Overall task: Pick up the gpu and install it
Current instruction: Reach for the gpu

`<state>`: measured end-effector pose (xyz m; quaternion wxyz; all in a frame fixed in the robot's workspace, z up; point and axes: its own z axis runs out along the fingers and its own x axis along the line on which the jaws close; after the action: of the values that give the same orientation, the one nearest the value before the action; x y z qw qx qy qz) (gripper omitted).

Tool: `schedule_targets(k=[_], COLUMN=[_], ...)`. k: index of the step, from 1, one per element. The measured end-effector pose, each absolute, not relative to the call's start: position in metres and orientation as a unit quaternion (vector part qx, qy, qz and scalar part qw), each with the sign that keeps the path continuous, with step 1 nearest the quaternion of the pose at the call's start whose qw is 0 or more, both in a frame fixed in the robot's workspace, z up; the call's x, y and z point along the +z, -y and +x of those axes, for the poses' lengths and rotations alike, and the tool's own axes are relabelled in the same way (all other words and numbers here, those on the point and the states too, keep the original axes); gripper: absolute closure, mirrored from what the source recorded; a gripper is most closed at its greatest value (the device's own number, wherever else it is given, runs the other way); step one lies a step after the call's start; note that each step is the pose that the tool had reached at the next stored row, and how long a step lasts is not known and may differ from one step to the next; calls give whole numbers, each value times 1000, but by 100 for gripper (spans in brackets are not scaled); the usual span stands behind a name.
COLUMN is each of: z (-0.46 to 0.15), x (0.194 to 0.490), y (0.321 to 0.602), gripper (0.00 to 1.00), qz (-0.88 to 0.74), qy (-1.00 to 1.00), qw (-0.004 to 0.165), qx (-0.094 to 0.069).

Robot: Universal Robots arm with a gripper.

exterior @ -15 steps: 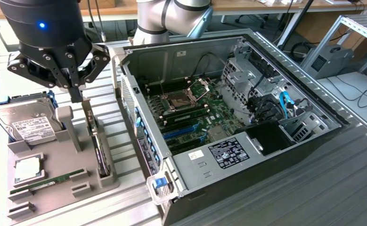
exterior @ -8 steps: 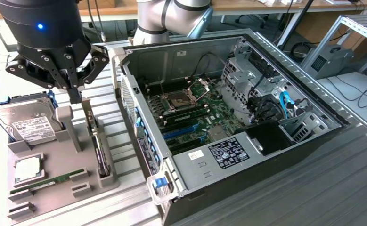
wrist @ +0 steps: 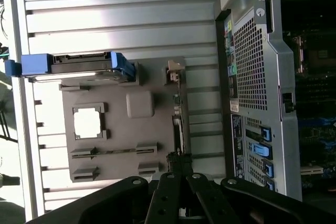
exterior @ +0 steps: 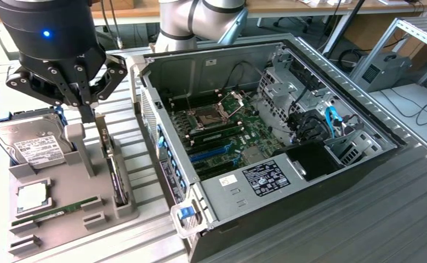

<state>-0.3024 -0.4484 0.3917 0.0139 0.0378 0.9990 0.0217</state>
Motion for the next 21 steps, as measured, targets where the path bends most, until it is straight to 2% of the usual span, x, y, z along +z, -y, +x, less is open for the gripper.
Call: schedule_targets(k=[21], z=[-302], x=[392], y=[466], gripper=[89], qz=[38], qy=[-999], qw=[14], qx=[22])
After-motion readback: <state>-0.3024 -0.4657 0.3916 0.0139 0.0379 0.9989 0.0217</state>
